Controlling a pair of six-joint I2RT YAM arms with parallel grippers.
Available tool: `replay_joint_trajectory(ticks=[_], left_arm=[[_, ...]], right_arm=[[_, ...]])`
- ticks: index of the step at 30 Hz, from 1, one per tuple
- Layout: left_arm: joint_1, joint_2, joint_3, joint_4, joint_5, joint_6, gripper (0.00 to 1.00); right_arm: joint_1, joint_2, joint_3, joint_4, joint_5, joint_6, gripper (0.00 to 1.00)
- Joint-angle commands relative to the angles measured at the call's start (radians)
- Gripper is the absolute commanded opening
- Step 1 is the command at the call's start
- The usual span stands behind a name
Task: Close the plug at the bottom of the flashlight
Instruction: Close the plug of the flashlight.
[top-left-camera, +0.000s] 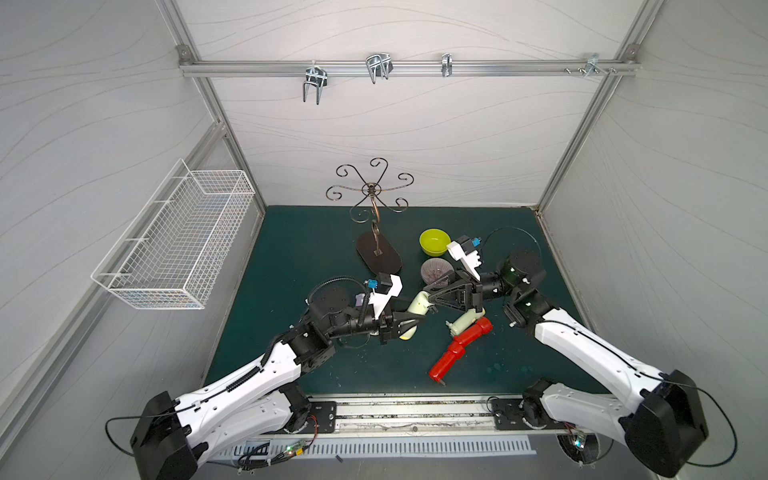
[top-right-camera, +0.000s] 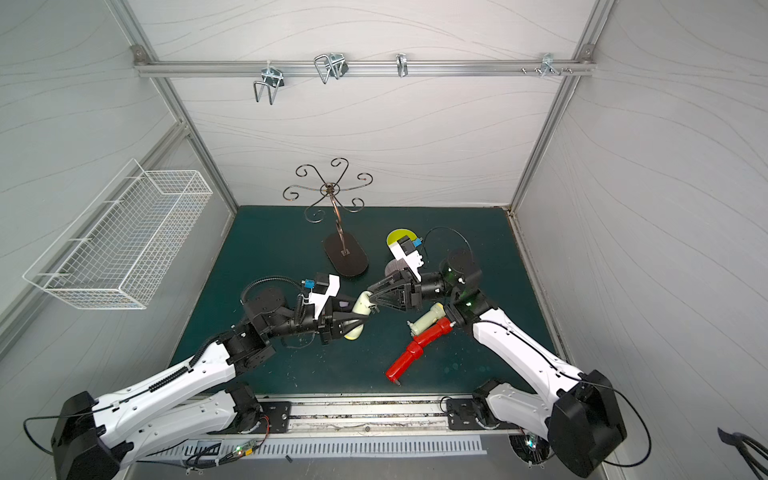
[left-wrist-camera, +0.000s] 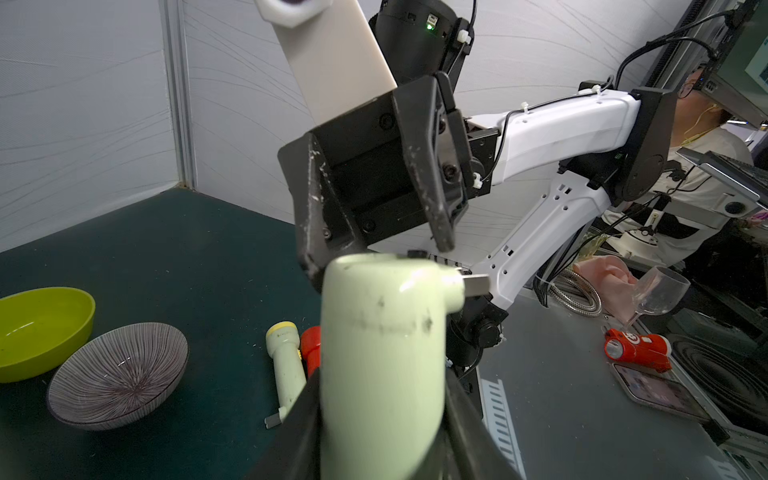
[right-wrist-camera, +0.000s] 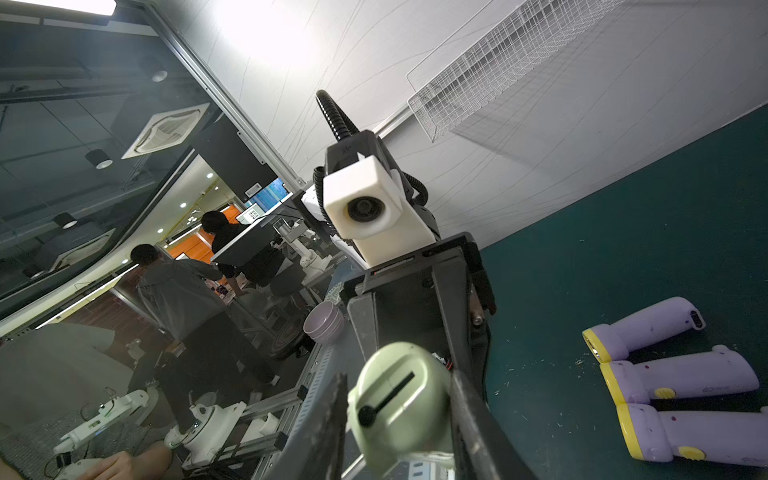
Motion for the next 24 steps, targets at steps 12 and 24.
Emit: replay_joint_trajectory(ticks=[12,24], left_arm=[[0.003,-0.018,0.051,0.084,0.016,-0.011,0.0],[0.004,-0.02,0.048,0.071,0.005,-0.004,0.0]], right_arm=[[0.007,0.031,-0.03,0.148,-0.029,0.071,0.36],[0.006,0.065,-0.061,0.37,-0.058,0.238,0.49]])
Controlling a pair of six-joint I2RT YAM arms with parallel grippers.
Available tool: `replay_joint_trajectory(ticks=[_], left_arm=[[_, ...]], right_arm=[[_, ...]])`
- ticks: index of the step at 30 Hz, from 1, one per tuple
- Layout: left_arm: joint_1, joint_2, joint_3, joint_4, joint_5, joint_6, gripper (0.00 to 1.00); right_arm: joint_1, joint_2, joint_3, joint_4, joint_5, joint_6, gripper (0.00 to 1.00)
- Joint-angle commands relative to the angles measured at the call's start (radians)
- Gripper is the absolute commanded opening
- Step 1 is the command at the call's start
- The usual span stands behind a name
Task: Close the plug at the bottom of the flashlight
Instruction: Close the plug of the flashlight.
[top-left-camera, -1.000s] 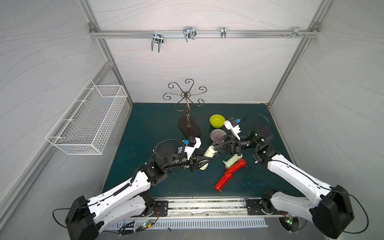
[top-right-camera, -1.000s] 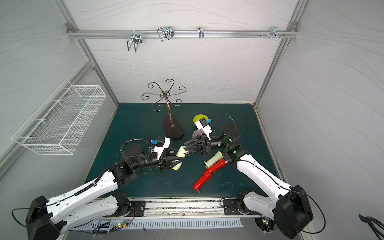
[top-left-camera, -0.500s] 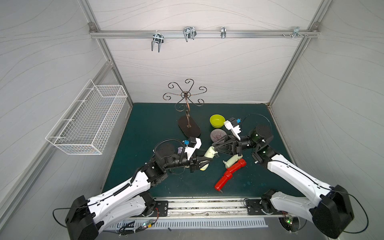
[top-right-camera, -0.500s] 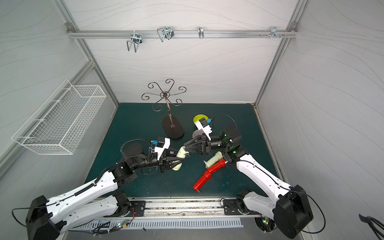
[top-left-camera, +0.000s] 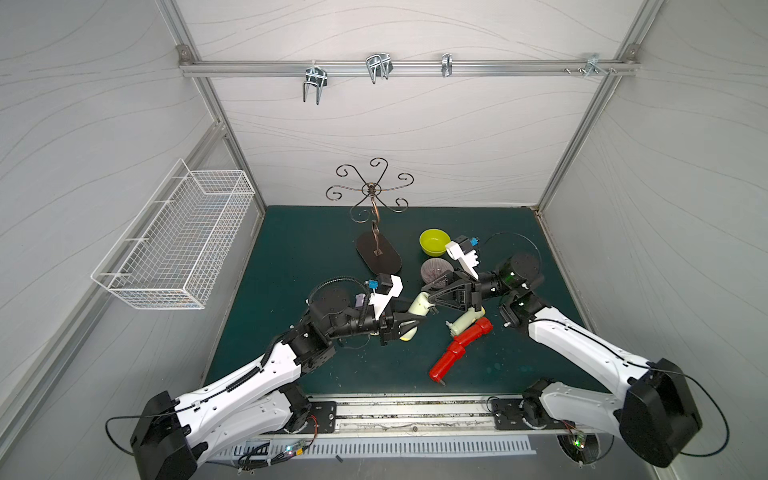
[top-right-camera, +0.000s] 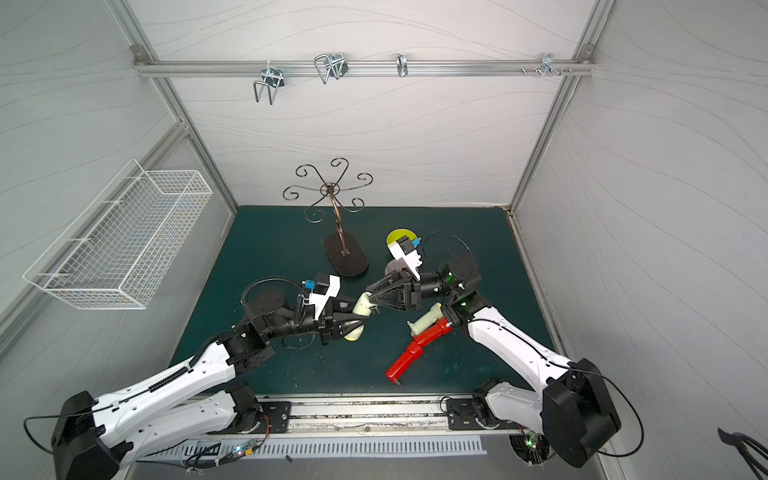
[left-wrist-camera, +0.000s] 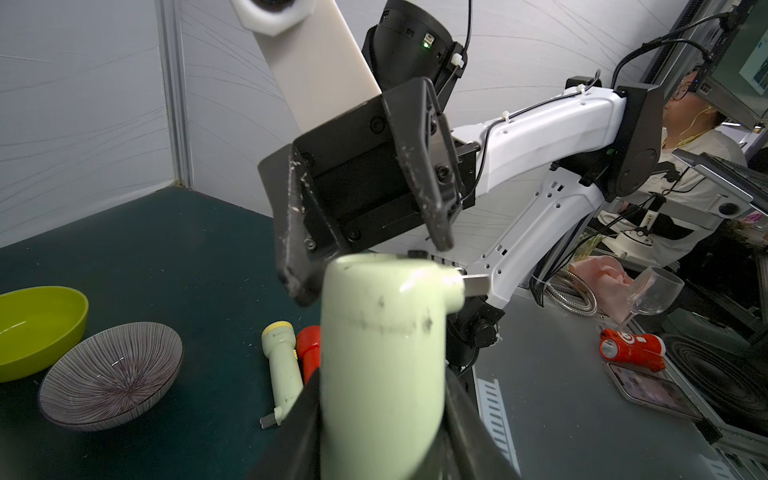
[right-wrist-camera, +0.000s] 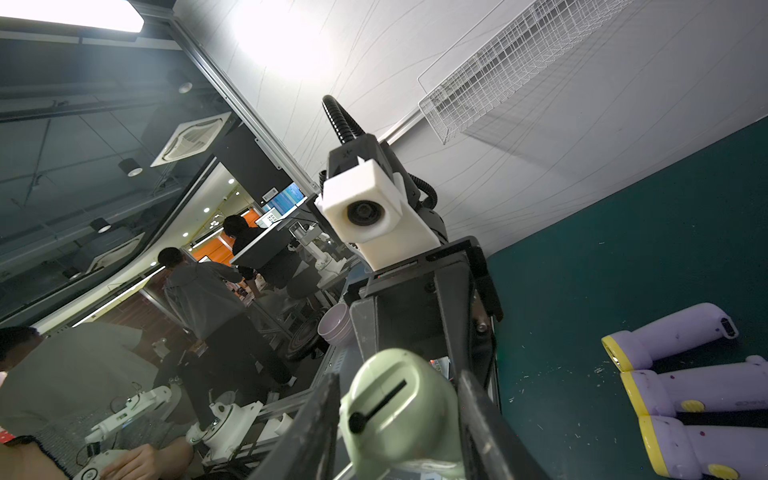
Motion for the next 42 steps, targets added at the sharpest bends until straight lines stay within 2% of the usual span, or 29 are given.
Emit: replay_joint_trajectory(ticks=[1,13,16,22,25,29,37,40,42], left_arm=[[0.004,-0.021,0.049,0.072,0.003,0.004,0.0],[0.005,-0.026,0.051,0.068,0.004,0.004,0.0],[0.004,-0.028,0.053,0.068,0.005,0.004,0.0],[0.005,-0.033,0.058,0.067,0.004,0.005,0.0],[0.006,-0.038,0.059,0.066,0.007,0.006,0.0],[0.004,-0.044,0.061,0.067,0.007,0.007,0.0],[0.005,-0.036,0.07,0.032,-0.001,0.004,0.0],[0.005,-0.035,0.084,-0.029,-0.06,-0.001,0.0],[0.004,-0.032,0.103,-0.105,-0.139,-0.006,0.0]], right_arm=[[0.005,0.015,-0.017,0.142,-0.029,0.084,0.49],[0.006,0.109,-0.027,0.323,-0.045,0.213,0.43],[0.006,0.139,-0.029,0.386,-0.045,0.247,0.37],[0.005,0.226,-0.021,0.549,-0.065,0.365,0.3],[0.004,0.254,-0.022,0.55,-0.071,0.375,0.25],[0.006,0.26,-0.031,0.55,-0.074,0.366,0.13],[-0.042,0.31,-0.023,0.551,-0.033,0.374,0.11],[-0.104,0.321,-0.009,0.548,-0.002,0.394,0.11],[-0.146,0.312,-0.007,0.519,0.014,0.393,0.11]])
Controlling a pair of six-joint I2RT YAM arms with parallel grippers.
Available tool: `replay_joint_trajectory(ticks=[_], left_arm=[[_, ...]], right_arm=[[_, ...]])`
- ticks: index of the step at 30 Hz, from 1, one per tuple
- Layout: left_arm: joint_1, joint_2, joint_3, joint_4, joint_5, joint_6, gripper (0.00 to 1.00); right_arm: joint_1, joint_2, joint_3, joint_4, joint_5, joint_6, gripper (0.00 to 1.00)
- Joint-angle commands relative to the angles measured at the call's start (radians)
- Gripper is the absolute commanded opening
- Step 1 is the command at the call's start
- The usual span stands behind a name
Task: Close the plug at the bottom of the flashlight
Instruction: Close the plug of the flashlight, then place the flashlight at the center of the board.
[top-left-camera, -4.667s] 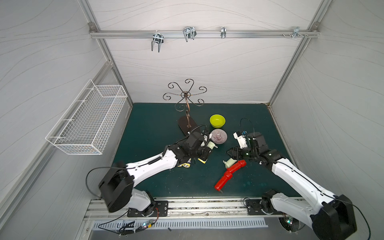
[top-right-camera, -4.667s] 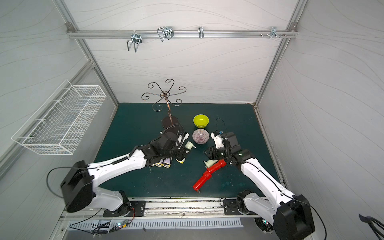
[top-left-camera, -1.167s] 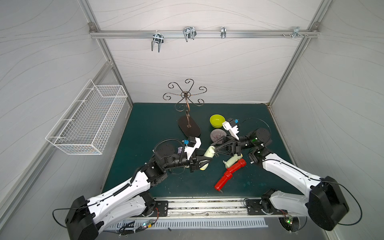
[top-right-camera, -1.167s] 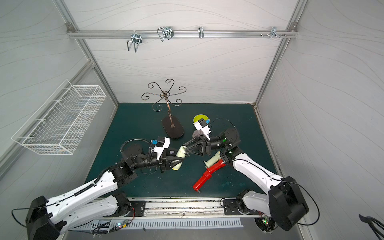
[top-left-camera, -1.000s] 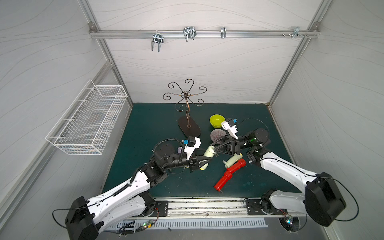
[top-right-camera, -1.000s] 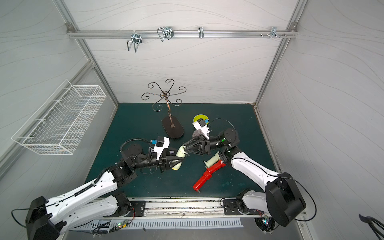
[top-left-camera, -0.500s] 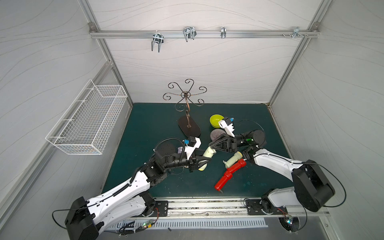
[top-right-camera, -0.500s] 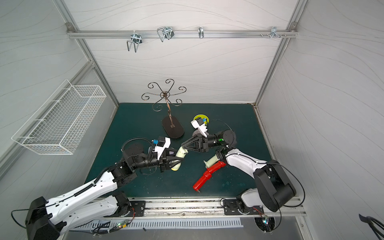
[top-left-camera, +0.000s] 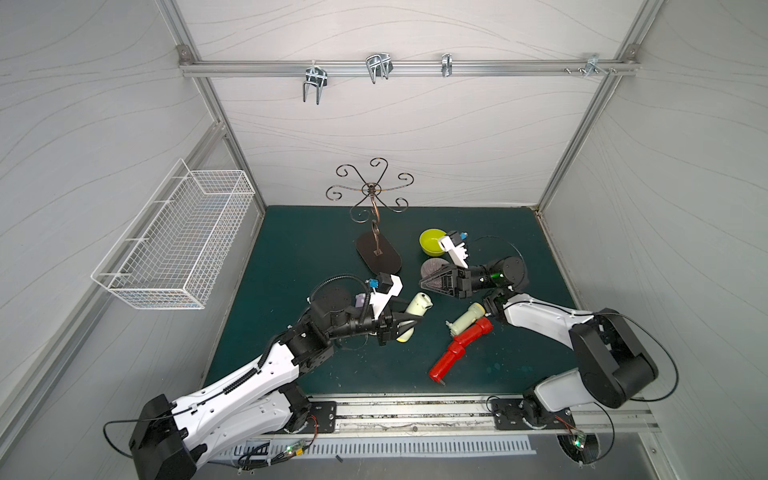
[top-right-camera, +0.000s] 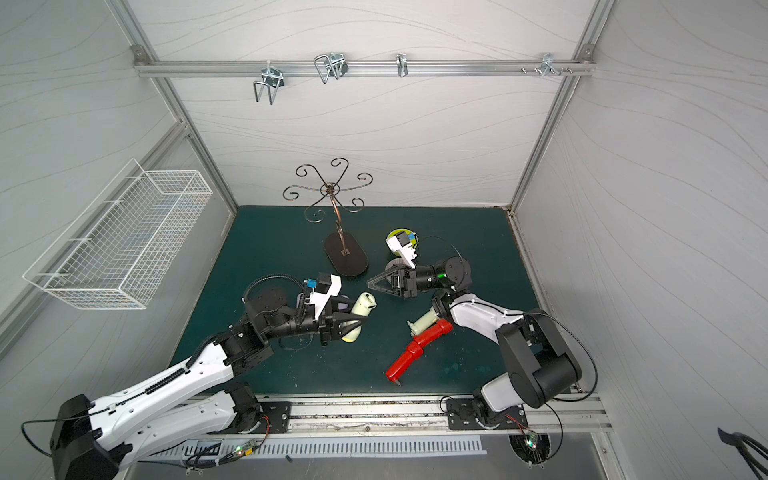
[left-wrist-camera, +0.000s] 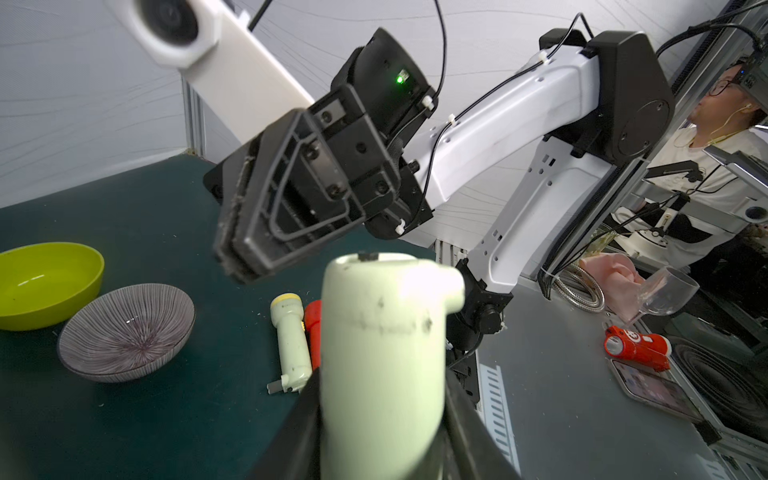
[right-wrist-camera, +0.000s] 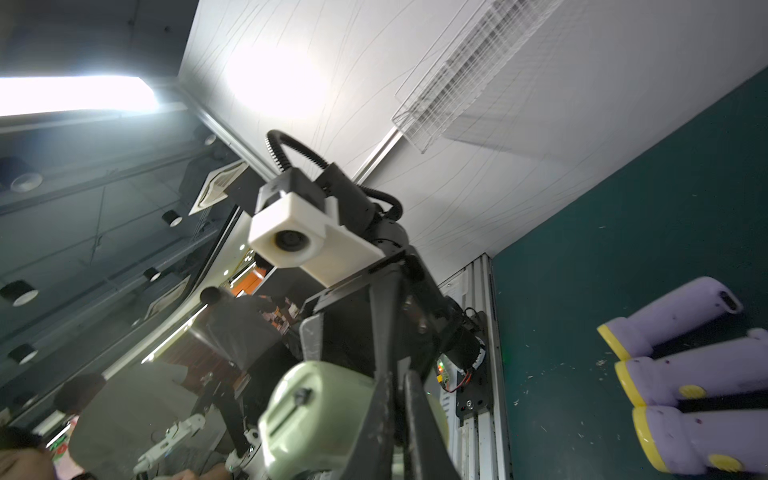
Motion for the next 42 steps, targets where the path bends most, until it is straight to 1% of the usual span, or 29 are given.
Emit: replay_joint_trajectory(ticks=[1,3,4,5,7,9,10,11,12,14,16,17,19,21,24,28,31,35,42], left_arm=[[-0.002,-0.015,0.081,-0.027,-0.132,-0.011,0.0],[-0.002,-0.013,0.084,-0.102,-0.257,-0.04,0.0],[-0.002,-0.013,0.078,-0.13,-0.327,-0.066,0.0],[-0.002,-0.012,0.067,-0.153,-0.395,-0.094,0.0],[-0.003,-0.009,0.044,-0.185,-0.514,-0.147,0.0],[-0.002,0.009,0.031,-0.226,-0.609,-0.2,0.0],[-0.003,0.023,0.032,-0.248,-0.643,-0.218,0.0],[-0.003,0.041,0.04,-0.274,-0.672,-0.235,0.0],[-0.003,0.062,0.048,-0.295,-0.691,-0.248,0.0],[-0.003,0.111,0.069,-0.336,-0.735,-0.296,0.0],[-0.003,0.164,0.095,-0.369,-0.765,-0.343,0.0],[-0.003,0.192,0.113,-0.397,-0.786,-0.374,0.0],[-0.004,0.248,0.142,-0.433,-0.809,-0.416,0.0],[-0.011,0.306,0.168,-0.465,-0.835,-0.446,0.0],[-0.02,0.385,0.195,-0.482,-0.84,-0.471,0.0],[-0.026,0.469,0.206,-0.432,-0.811,-0.496,0.0],[-0.028,0.528,0.221,-0.401,-0.79,-0.507,0.0],[-0.028,0.604,0.239,-0.373,-0.762,-0.511,0.0],[-0.028,0.712,0.269,-0.344,-0.75,-0.501,0.0]], right_arm=[[-0.058,-0.014,0.01,-0.027,0.03,0.005,0.11],[-0.072,-0.054,-0.006,-0.114,0.04,-0.063,0.12],[-0.072,-0.079,-0.012,-0.195,0.046,-0.119,0.12],[-0.072,-0.125,-0.02,-0.333,0.068,-0.215,0.12],[-0.063,-0.246,-0.022,-0.695,0.147,-0.47,0.1],[-0.024,-0.389,0.036,-1.17,0.333,-0.793,0.08],[0.007,-0.437,0.067,-1.328,0.454,-0.894,0.07],[0.038,-0.487,0.086,-1.426,0.557,-0.968,0.06],[0.055,-0.52,0.095,-1.478,0.629,-0.997,0.06],[0.07,-0.578,0.106,-1.559,0.769,-1.01,0.05],[0.079,-0.612,0.115,-1.625,0.887,-1.015,0.05],[0.088,-0.622,0.123,-1.665,0.967,-1.02,0.06],[0.107,-0.619,0.143,-1.739,1.093,-1.051,0.07],[0.119,-0.604,0.161,-1.794,1.171,-1.071,0.09],[0.124,-0.585,0.161,-1.811,1.185,-1.077,0.12],[0.129,-0.568,0.157,-1.811,1.2,-1.077,0.15],[0.129,-0.552,0.157,-1.812,1.189,-1.071,0.18],[0.129,-0.544,0.15,-1.806,1.182,-1.068,0.21],[0.129,-0.531,0.145,-1.796,1.159,-1.064,0.25]])
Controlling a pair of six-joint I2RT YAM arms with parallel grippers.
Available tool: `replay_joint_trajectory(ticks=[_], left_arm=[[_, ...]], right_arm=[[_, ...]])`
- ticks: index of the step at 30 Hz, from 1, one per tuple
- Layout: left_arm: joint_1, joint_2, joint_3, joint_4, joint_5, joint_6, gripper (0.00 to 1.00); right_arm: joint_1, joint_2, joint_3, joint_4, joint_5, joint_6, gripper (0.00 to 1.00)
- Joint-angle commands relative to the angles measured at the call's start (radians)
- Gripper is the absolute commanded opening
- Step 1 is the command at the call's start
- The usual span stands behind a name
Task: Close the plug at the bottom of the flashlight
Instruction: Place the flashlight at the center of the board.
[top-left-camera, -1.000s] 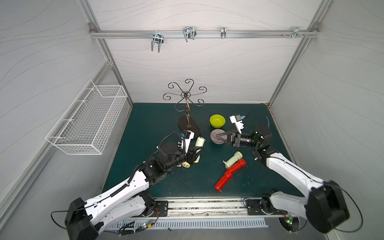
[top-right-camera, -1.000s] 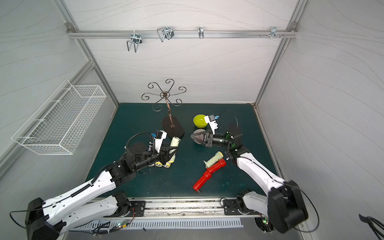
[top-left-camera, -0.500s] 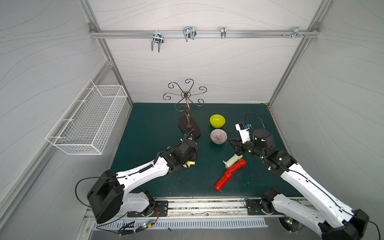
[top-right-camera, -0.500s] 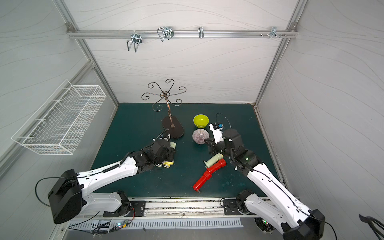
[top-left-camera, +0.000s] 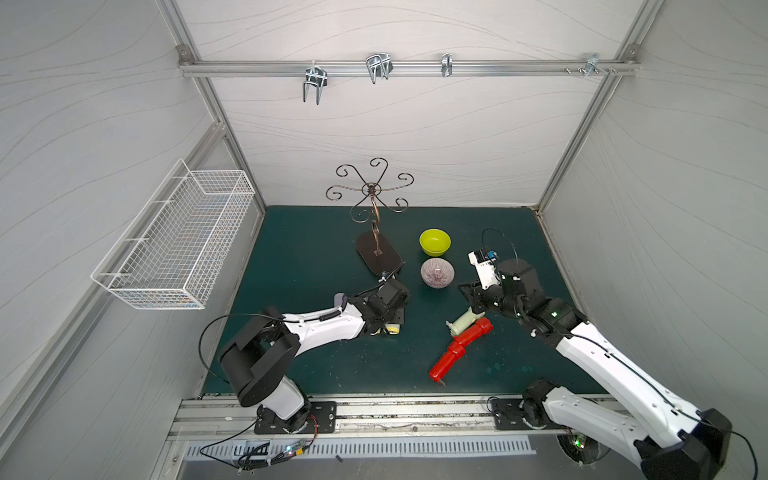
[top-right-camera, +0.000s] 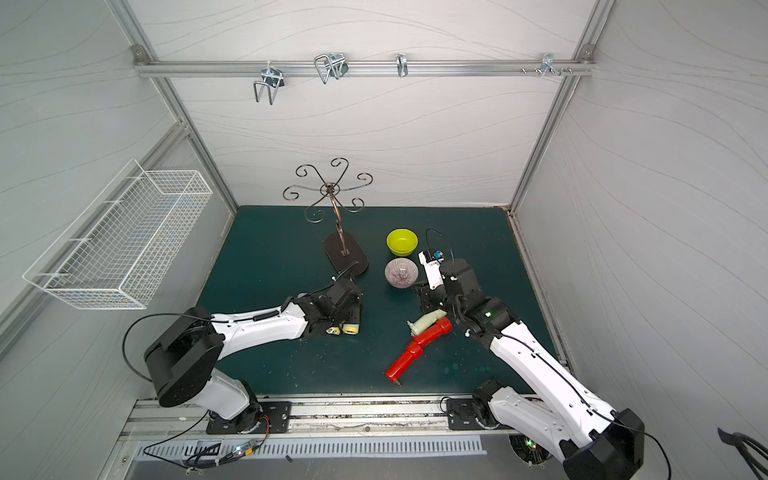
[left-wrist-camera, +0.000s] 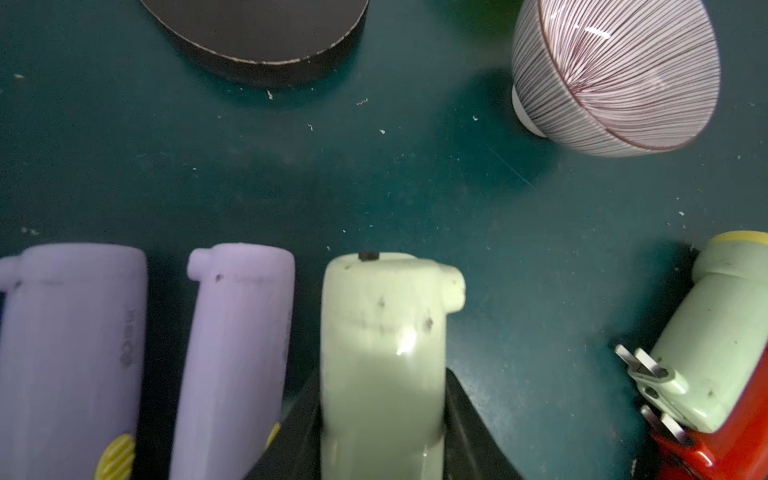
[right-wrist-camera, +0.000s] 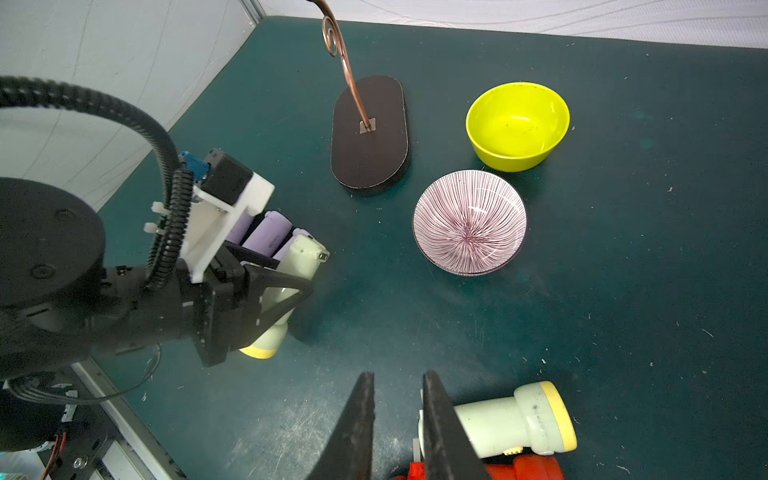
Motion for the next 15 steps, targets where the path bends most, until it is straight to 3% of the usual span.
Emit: replay_joint_trajectory(ticks=[1,6,15], left_arm=[[-0.003,0.049,0.065,0.057,0.0,-0.004,0.0],[0.013,0.115,0.092,0.051,0.018,0.004,0.0],[0.031,0.164,0.105,0.039,0.052,-0.013,0.3]], right_arm=[[0.007,0.009,-0.001,-0.004,-0.01,-0.011,0.26],[0.006,0.009,-0.005,-0.001,-0.015,-0.012,0.27],[0.006,0.014,-0.011,0.014,-0.037,-0.013,0.28]])
